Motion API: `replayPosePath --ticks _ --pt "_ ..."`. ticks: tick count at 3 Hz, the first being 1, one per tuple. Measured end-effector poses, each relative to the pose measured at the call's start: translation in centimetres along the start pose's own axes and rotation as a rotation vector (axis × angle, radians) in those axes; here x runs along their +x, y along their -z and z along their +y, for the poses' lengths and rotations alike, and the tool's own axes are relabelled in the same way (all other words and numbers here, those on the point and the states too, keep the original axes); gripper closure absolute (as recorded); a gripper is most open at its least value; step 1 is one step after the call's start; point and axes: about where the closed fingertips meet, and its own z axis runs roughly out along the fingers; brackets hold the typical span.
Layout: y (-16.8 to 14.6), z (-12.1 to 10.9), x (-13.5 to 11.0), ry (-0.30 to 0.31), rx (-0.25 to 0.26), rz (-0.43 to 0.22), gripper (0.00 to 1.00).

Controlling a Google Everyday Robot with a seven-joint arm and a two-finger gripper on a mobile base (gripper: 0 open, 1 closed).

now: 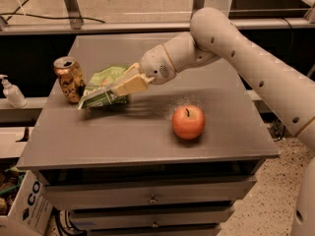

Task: Move green jalapeno chip bag near orange can

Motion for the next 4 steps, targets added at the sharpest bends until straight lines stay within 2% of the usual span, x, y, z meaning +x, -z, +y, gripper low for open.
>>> replayPosePath --ticks 1,2,4 --pt "-1.37 1.09 -0.28 0.011 -0.051 -0.009 1.0" --pt "-1.99 1.33 -0.54 0.023 -0.069 -0.003 0.82" --pt "-1.97 1.2 -0.38 0.019 -0.065 -0.002 0.36"
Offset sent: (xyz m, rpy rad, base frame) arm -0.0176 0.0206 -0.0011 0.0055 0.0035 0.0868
